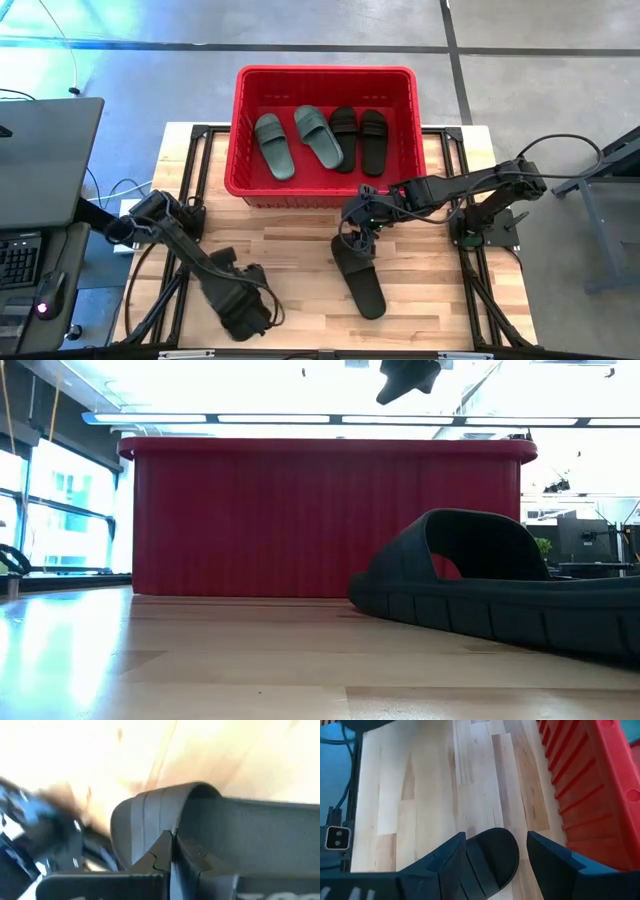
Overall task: Pick and place slides into bin
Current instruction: Put the black slide into the red bin
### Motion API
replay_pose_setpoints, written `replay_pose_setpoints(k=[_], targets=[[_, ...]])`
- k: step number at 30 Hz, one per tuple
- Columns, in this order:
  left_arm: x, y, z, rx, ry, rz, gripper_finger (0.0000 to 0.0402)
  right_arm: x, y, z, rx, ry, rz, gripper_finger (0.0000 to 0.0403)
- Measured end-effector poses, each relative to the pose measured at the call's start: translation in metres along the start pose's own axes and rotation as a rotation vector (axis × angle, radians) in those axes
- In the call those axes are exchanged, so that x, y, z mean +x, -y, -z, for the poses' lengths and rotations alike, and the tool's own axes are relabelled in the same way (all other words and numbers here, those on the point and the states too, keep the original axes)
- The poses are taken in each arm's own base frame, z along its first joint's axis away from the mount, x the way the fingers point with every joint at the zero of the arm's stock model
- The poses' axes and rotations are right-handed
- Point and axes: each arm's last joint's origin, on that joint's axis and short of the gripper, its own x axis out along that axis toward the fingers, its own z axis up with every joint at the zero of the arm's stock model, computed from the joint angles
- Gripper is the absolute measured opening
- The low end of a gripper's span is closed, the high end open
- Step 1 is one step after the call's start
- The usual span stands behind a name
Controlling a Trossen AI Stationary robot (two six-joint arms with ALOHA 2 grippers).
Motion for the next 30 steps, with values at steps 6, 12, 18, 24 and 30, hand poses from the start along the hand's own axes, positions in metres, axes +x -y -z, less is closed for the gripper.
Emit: replay_pose_setpoints(k=[6, 12, 18, 24, 30], targets=[[-0.061, -0.009, -0.014, 0.019, 0.324, 0.069, 0.0002, 0.000, 0.002, 0.000, 0.104, 0.017, 0.060, 0.0200], [-0.119, -0.033, -0.029, 0.098, 0.660, 0.053, 0.0001, -0.002, 0.000, 0.015, 0.235, -0.123, 0.088, 0.0200], [-0.165, -0.073, -0.048, 0.173, 0.885, -0.066, 0.0000, -0.009, -0.018, 0.040, 0.299, -0.286, 0.161, 0.0200], [-0.193, -0.123, -0.073, 0.231, 0.952, -0.203, 0.0000, -0.015, -0.044, 0.053, 0.311, -0.263, 0.183, 0.0200], [-0.184, -0.185, -0.115, 0.111, 0.856, -0.302, 0.0000, -0.021, -0.066, 0.063, 0.349, -0.224, 0.197, 0.0200]])
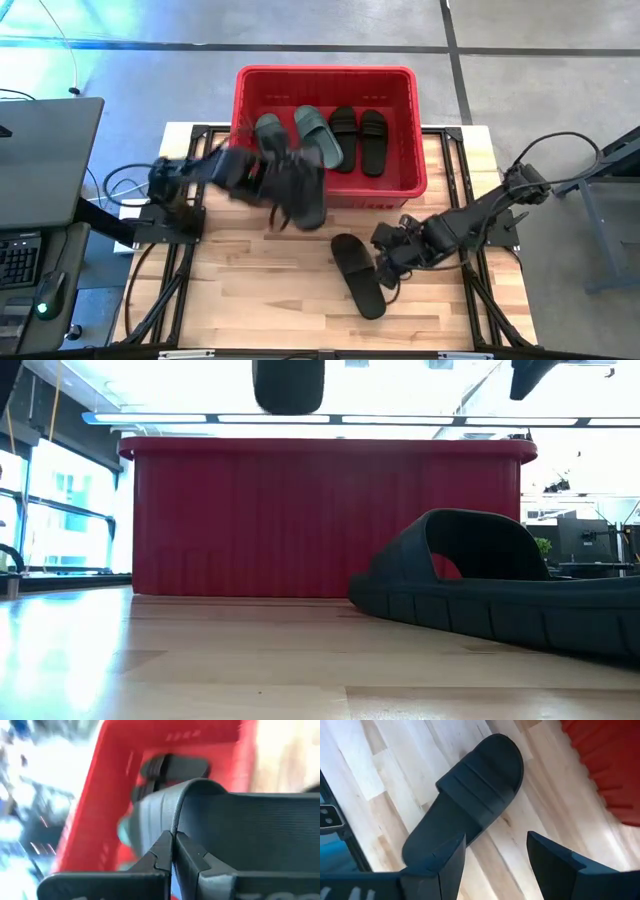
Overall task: Pick and place slides into bin
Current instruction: Put the black slide into the red bin
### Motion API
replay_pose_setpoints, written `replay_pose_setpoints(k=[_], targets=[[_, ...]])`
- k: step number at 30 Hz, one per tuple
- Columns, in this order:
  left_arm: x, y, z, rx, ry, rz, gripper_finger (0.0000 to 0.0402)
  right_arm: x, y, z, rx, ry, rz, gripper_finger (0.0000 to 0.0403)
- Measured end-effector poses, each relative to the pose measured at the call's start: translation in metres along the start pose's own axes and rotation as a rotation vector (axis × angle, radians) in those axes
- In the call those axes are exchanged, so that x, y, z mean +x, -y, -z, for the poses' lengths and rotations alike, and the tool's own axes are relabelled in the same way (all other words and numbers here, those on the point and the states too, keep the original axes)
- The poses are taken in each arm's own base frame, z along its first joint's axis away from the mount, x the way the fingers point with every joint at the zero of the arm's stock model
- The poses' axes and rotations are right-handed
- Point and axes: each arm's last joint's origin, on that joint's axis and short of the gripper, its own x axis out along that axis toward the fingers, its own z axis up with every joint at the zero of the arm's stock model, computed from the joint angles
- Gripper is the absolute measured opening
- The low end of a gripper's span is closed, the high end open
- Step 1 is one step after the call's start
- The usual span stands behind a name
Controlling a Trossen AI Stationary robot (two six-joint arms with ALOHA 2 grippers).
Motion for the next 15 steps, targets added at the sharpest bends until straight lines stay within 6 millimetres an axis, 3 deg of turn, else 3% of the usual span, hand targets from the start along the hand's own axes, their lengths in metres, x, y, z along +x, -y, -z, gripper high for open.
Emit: replay_pose_setpoints(k=[3, 8, 15], targets=[[0.037, -0.028, 0.003, -0.189, -0.117, 0.029, 0.0000, -0.002, -0.005, 0.006, 0.041, 0.023, 0.005, 0.0200], [0.100, -0.061, 0.021, -0.303, -0.313, -0.023, 0.0000, -0.005, -0.009, 0.014, 0.111, 0.059, 0.011, 0.0200], [0.168, -0.077, 0.064, -0.459, -0.592, 0.049, 0.0000, -0.009, -0.015, 0.019, 0.083, 0.161, 0.030, 0.0200]])
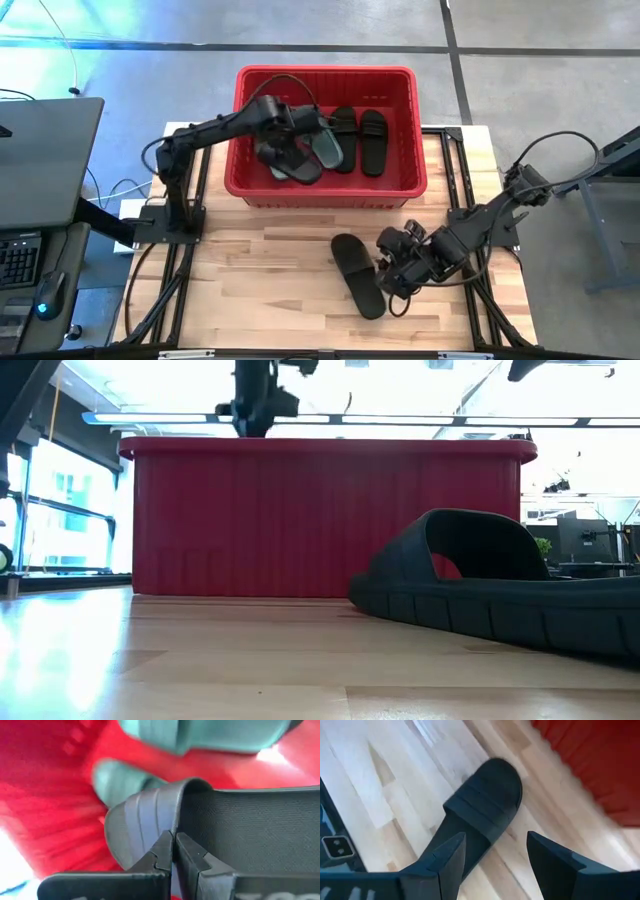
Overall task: Pick and place slides into bin
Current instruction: Put the black slide into the red bin
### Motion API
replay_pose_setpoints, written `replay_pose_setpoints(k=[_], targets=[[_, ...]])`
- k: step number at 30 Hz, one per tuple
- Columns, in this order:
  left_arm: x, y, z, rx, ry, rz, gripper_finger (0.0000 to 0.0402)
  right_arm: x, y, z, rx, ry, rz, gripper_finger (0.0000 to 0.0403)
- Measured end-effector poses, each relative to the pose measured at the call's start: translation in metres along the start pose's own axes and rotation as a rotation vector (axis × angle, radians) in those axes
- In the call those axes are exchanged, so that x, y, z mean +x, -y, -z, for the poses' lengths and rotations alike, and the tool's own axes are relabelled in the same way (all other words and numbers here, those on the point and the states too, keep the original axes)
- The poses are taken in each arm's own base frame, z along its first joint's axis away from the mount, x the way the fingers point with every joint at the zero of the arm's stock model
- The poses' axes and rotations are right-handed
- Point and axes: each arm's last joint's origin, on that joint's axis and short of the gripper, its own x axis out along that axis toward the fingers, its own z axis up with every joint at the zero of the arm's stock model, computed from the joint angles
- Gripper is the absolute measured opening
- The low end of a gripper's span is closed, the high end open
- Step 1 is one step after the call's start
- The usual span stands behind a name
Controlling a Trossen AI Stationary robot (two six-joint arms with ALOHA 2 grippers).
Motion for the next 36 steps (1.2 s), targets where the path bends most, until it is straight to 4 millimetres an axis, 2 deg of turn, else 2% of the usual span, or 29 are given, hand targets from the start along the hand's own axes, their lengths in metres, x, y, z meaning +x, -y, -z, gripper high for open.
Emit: replay_pose_setpoints(k=[3, 7, 12, 17, 21, 26, 29, 33, 36], targets=[[0.031, 0.003, 0.001, -0.015, -0.071, 0.042, 0.0000, -0.001, -0.001, 0.002, -0.053, 0.032, 0.011, 0.0200], [0.059, 0.017, 0.003, -0.022, -0.070, 0.071, 0.0001, 0.007, 0.002, 0.005, -0.094, 0.092, 0.068, 0.0200], [0.077, 0.026, 0.003, -0.015, -0.023, 0.089, 0.0017, 0.039, 0.008, 0.024, -0.211, 0.092, 0.103, 0.0200], [0.083, 0.025, 0.000, -0.040, -0.008, 0.124, 0.0051, 0.078, 0.014, 0.047, -0.294, 0.105, 0.074, 0.0200], [0.083, 0.025, 0.000, -0.041, -0.006, 0.130, 0.0087, 0.094, 0.017, 0.055, -0.377, 0.190, 0.076, 0.0200], [0.082, 0.026, 0.000, -0.028, -0.012, 0.162, 0.0133, 0.106, 0.021, 0.058, -0.527, 0.224, 0.084, 0.0200], [0.082, 0.028, 0.000, 0.024, -0.027, 0.228, 0.0159, 0.111, 0.020, 0.061, -0.636, 0.180, 0.008, 0.0200], [0.081, 0.029, 0.001, 0.059, -0.033, 0.270, 0.0188, 0.111, 0.014, 0.064, -0.717, 0.179, -0.085, 0.0200], [0.081, 0.029, 0.001, 0.059, -0.032, 0.270, 0.0204, 0.110, 0.012, 0.064, -0.741, 0.235, -0.045, 0.0200]])
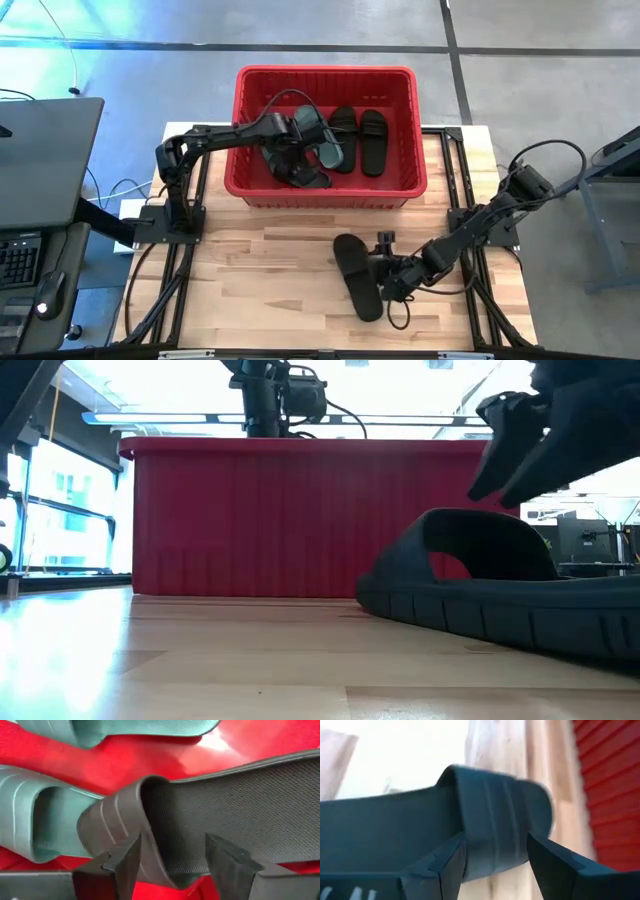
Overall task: Pick and place slides into bin
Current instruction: Put the black slide into the red bin
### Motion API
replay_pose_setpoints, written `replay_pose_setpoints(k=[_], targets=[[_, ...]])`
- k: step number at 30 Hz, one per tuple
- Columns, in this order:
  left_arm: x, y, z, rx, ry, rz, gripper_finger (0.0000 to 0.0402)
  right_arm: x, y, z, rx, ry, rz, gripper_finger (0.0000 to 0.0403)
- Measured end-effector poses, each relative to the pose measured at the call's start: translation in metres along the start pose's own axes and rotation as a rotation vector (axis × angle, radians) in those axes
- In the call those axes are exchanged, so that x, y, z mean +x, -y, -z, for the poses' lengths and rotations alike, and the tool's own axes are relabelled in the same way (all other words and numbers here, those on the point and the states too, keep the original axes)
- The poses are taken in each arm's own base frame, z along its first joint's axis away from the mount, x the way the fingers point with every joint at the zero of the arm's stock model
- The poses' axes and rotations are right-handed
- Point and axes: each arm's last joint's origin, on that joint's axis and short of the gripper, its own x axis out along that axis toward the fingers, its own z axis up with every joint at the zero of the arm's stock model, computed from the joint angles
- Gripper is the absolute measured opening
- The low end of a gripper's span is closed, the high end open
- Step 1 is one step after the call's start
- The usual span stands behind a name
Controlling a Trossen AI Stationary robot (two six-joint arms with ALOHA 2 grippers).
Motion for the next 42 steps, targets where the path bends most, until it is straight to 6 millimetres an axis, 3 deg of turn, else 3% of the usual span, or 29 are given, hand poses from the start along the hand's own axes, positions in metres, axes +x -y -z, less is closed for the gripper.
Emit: replay_pose_setpoints(k=[4, 8, 15, 25, 33, 37, 42], targets=[[-0.009, 0.000, -0.004, 0.014, 0.027, 0.006, 0.0214, 0.000, 0.000, -0.003, -0.008, 0.026, 0.002, 0.0200], [-0.030, 0.002, -0.015, 0.012, 0.113, 0.020, 0.0214, -0.001, -0.004, -0.006, 0.042, 0.043, -0.075, 0.0200], [-0.088, 0.003, -0.032, 0.052, 0.326, 0.059, 0.0203, -0.003, -0.010, -0.005, 0.033, 0.053, -0.086, 0.0200], [-0.166, 0.008, -0.035, 0.167, 0.599, 0.087, 0.0199, 0.031, -0.019, 0.007, -0.123, 0.003, 0.090, 0.0200], [-0.184, 0.017, -0.032, 0.210, 0.677, 0.061, 0.0200, 0.041, -0.011, 0.004, -0.086, 0.050, 0.251, 0.0195], [-0.184, 0.021, -0.031, 0.224, 0.677, 0.066, 0.0200, 0.043, -0.010, 0.001, 0.036, 0.071, 0.210, 0.0157], [-0.185, 0.024, -0.030, 0.276, 0.681, 0.052, 0.0200, 0.045, -0.009, 0.000, 0.184, 0.040, 0.099, 0.0042]])
